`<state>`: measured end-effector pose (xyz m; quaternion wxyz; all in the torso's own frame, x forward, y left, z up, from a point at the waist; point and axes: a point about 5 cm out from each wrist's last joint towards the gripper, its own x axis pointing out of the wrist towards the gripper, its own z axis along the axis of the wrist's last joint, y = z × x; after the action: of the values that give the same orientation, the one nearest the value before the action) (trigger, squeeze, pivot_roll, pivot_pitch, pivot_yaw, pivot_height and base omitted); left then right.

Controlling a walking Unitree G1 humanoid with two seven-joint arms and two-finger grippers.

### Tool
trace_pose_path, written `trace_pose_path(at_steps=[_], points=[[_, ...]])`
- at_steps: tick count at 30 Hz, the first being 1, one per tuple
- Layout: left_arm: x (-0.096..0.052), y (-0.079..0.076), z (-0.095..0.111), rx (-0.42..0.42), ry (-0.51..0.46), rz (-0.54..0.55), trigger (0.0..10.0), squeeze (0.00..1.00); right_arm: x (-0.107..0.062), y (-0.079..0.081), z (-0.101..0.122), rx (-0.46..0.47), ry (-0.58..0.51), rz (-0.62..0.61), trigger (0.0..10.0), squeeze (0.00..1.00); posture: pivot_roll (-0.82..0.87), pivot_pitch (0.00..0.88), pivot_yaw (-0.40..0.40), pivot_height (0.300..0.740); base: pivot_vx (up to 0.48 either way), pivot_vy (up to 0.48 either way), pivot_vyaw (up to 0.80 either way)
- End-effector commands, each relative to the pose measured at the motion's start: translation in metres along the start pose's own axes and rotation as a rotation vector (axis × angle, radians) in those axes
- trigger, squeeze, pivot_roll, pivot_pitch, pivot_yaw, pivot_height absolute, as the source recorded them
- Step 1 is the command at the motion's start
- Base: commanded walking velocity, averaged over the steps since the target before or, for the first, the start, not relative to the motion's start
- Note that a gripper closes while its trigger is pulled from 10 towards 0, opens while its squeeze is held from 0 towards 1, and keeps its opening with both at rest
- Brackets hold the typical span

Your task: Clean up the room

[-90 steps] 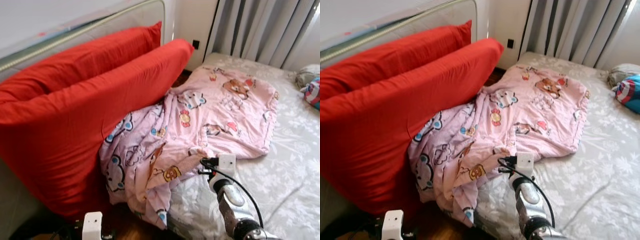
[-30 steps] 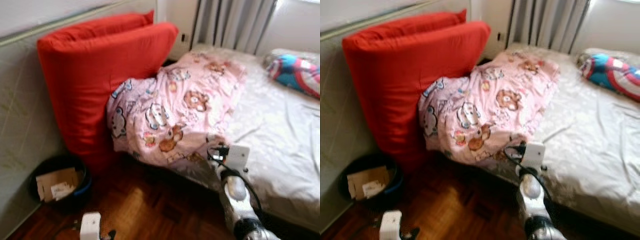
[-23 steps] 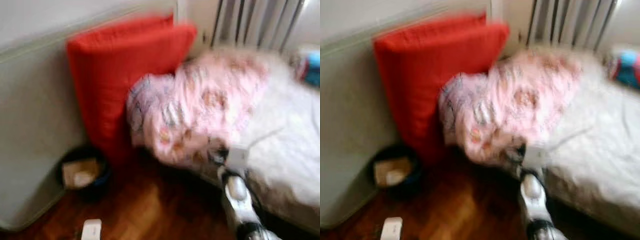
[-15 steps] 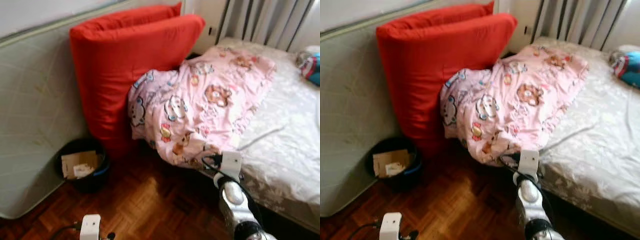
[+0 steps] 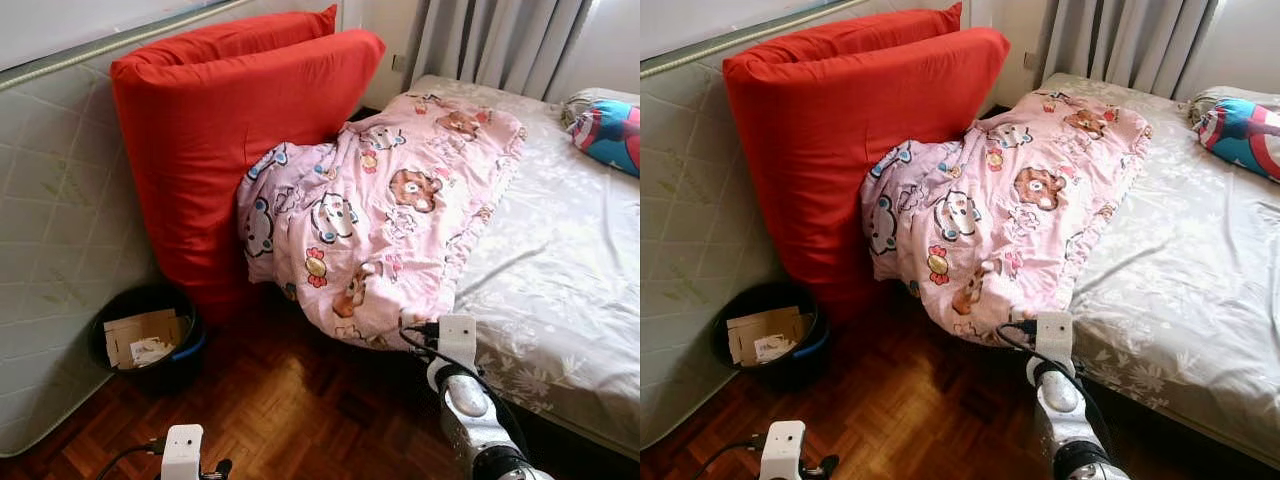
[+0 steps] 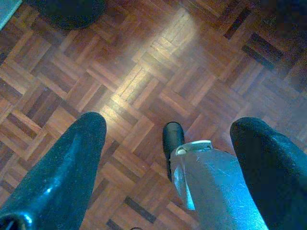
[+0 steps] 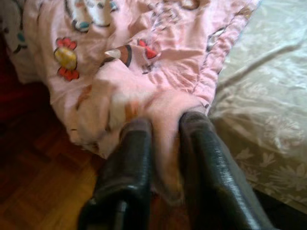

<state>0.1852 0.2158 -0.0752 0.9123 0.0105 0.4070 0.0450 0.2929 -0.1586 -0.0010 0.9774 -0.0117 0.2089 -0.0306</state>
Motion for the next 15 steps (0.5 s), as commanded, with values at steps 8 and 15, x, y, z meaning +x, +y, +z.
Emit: trace_pose_path(at_steps=[8,15], points=[[-0.002,0.0,-0.007,0.017,0.026,-0.009,10.0,0.0,-0.007,0.014,-0.025,-0.054,0.149,0.131,10.0,0.74,0.02,0.045,-0.035,0.74,0.0,0.0,0.0],[-0.002,-0.001,-0.008,0.019,0.033,-0.013,10.0,0.0,-0.031,-0.012,-0.073,0.013,0.329,0.089,10.0,0.0,0.01,0.012,-0.03,0.74,0.0,0.0,0.0]])
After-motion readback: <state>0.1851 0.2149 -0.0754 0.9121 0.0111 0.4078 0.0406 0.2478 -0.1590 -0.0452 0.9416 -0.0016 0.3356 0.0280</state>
